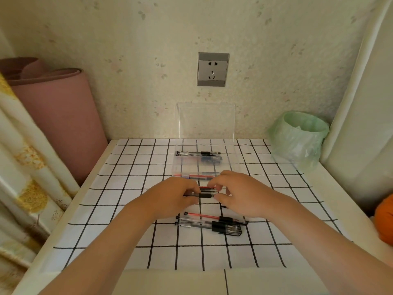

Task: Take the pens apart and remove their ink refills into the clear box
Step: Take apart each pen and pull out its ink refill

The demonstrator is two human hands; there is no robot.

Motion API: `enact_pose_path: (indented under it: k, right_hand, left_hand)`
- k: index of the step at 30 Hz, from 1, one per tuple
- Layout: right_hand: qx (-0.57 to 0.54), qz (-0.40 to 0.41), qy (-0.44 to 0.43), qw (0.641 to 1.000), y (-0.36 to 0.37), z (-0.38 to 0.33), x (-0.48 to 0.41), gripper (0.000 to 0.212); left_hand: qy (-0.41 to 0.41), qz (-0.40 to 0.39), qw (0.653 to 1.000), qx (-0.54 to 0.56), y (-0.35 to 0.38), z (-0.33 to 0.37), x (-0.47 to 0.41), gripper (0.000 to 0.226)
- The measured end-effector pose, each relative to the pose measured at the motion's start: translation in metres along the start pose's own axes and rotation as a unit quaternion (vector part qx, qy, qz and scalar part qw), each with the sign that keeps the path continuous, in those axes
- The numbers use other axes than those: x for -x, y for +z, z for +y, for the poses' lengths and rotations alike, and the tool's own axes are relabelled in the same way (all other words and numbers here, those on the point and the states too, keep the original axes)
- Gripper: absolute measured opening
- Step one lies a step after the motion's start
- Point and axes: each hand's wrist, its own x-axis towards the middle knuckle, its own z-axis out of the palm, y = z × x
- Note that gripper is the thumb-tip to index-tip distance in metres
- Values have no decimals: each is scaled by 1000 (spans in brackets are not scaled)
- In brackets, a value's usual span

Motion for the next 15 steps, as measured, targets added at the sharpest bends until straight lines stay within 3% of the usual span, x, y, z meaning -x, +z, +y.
enact_pose_path:
  k: [6, 15]
  right_hand:
    - [85, 26, -32, 996, 0, -2, -4, 27]
    - [157, 79, -25, 984, 3, 0, -8, 27]
  left_hand:
    - [9, 70, 997, 23, -3, 1, -1, 13]
    - [-8, 67, 997, 37, -5, 8, -3, 7]
